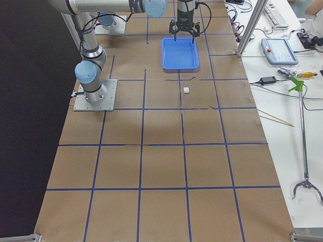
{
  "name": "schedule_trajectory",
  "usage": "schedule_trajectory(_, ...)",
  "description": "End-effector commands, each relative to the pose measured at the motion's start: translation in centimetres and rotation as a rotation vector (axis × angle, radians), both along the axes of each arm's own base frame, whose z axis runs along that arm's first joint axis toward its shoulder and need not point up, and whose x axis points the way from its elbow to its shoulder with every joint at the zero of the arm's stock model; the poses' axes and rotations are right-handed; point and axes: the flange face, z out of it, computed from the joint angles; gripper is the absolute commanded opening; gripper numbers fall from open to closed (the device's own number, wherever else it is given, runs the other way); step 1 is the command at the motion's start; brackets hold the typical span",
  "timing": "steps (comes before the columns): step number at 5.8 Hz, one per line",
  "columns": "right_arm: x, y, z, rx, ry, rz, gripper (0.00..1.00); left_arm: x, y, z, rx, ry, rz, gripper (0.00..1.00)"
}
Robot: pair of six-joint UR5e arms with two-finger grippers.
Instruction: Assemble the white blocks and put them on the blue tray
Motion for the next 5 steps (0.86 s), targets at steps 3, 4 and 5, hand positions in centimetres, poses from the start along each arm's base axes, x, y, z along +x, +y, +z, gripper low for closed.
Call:
schedule_trajectory(3, -8.5, -2.5, -4.1, 0.036, -0.074, 0.246, 1.0, 3.7, -1.6, -7.8, 0.02, 0.007, -0.006, 0.98)
schedule_trajectory(4, -8.3, -3.8, -6.3, 0.045, -0.15, 0.26, 1.0, 4.5, -3.0, -10.9, 0.054, 0.009, 0.001, 0.98)
schedule_trajectory(5, -8.4, -5.4, -8.9, 0.032, -0.258, 0.307, 1.0, 5.0, -4.8, -14.4, 0.056, 0.011, 0.004, 0.98)
